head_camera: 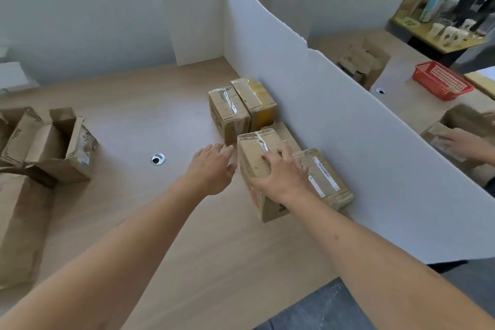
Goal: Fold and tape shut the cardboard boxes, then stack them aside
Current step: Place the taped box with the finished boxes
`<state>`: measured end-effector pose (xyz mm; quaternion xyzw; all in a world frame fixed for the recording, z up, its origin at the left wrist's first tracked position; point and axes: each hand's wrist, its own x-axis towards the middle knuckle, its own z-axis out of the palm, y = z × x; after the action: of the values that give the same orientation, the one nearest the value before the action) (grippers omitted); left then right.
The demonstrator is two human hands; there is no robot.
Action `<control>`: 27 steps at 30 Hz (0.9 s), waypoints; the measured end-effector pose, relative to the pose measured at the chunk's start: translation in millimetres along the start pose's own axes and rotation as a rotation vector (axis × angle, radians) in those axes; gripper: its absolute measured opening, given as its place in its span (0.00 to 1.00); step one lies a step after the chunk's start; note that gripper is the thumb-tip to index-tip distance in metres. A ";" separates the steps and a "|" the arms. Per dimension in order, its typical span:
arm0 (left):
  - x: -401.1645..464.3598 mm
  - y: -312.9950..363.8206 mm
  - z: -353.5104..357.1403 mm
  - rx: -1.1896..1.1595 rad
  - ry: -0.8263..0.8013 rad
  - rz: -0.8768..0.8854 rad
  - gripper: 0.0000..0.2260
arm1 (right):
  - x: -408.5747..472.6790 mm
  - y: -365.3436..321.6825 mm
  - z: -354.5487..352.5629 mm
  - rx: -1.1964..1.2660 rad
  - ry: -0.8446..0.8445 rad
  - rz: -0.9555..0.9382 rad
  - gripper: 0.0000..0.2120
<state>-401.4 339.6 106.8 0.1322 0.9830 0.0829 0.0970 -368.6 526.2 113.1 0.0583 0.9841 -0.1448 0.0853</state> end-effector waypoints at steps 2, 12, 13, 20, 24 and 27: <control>14.7 -3.7 5.3 0.002 -0.009 -0.013 0.24 | 18.4 -0.2 5.3 0.004 -0.013 -0.007 0.35; 91.4 -14.5 60.6 -0.111 -0.003 -0.221 0.23 | 121.6 16.4 71.2 0.011 0.021 -0.113 0.35; 98.2 -14.3 69.1 -0.119 -0.011 -0.244 0.24 | 130.3 19.3 79.8 0.002 0.015 -0.128 0.35; 133.6 -9.3 112.0 -0.160 -0.038 -0.310 0.24 | 164.6 31.8 121.8 -0.064 0.033 -0.170 0.36; 141.0 -8.5 122.8 -0.185 -0.017 -0.333 0.24 | 174.4 32.0 126.2 -0.074 0.008 -0.158 0.36; 143.6 -6.7 123.2 -0.202 -0.004 -0.332 0.24 | 176.9 35.1 122.9 -0.091 -0.038 -0.160 0.36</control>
<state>-512.7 389.8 -37.9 -0.0420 0.9777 0.1639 0.1242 -518.3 539.3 -45.3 -0.0273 0.9893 -0.1074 0.0947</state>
